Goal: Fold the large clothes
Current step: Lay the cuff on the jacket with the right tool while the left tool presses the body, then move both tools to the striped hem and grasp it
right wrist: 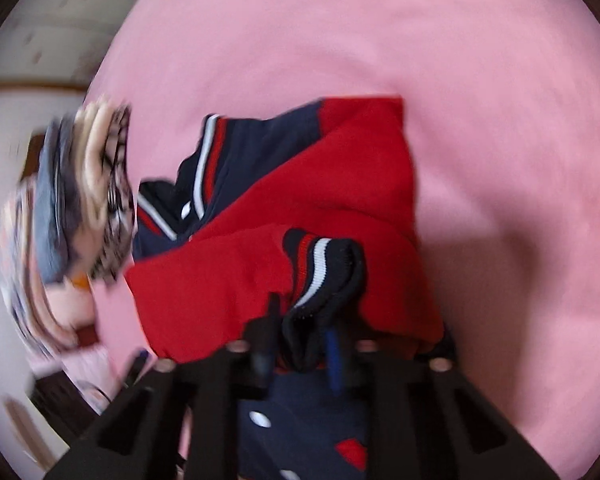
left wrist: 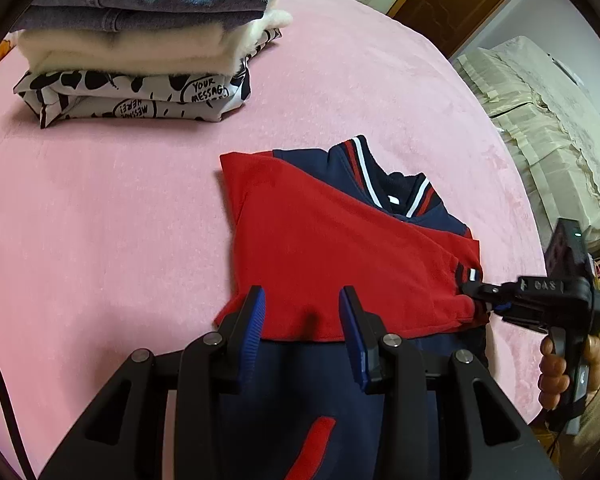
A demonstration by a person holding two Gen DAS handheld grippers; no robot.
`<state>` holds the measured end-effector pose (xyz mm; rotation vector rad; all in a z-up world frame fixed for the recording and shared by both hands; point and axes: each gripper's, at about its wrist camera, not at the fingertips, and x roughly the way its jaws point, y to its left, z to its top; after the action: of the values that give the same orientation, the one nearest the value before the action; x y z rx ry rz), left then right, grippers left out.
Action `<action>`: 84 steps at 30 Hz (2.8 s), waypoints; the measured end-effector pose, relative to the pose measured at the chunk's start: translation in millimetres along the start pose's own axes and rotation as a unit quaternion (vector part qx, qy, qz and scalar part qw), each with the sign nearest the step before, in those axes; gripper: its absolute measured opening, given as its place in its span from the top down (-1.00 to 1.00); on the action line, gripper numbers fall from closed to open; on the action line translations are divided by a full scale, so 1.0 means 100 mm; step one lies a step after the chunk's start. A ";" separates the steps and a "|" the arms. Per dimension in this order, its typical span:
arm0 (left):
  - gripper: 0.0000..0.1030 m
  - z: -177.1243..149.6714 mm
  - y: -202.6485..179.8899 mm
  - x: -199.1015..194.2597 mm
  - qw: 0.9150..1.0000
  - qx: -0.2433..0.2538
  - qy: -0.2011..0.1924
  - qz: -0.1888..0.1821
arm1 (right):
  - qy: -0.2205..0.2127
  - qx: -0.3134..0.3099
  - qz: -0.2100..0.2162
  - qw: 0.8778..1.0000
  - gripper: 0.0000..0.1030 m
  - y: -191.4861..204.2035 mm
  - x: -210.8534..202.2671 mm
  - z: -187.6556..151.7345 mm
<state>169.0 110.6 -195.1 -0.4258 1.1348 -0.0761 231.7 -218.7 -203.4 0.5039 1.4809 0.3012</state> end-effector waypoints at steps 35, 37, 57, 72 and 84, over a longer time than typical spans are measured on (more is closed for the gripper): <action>0.29 0.12 -0.55 0.34 0.997 0.050 -0.043 0.030 | -0.225 -0.314 -0.158 0.909 0.58 1.08 0.33 -0.71; 0.29 0.14 -0.49 0.47 0.997 0.047 -0.036 0.045 | -0.231 -0.307 -0.190 0.904 0.59 1.00 0.40 -0.67; 0.29 0.11 -0.31 0.51 0.994 0.082 -0.024 0.071 | -0.243 -0.166 -0.249 0.923 0.78 0.06 -0.05 -0.47; -0.28 0.20 -0.60 -0.18 0.994 0.062 -0.048 0.076 | -0.245 -0.186 -0.222 0.925 0.78 0.34 -0.58 -0.66; -0.28 0.14 -0.97 -0.98 0.991 0.058 -0.077 0.089 | -0.273 -0.229 -0.167 0.919 0.77 0.81 -1.21 -0.89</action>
<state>154.5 52.5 -70.2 -0.2227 1.0063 0.0462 143.2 -195.9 -59.0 -0.0542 0.8845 0.2020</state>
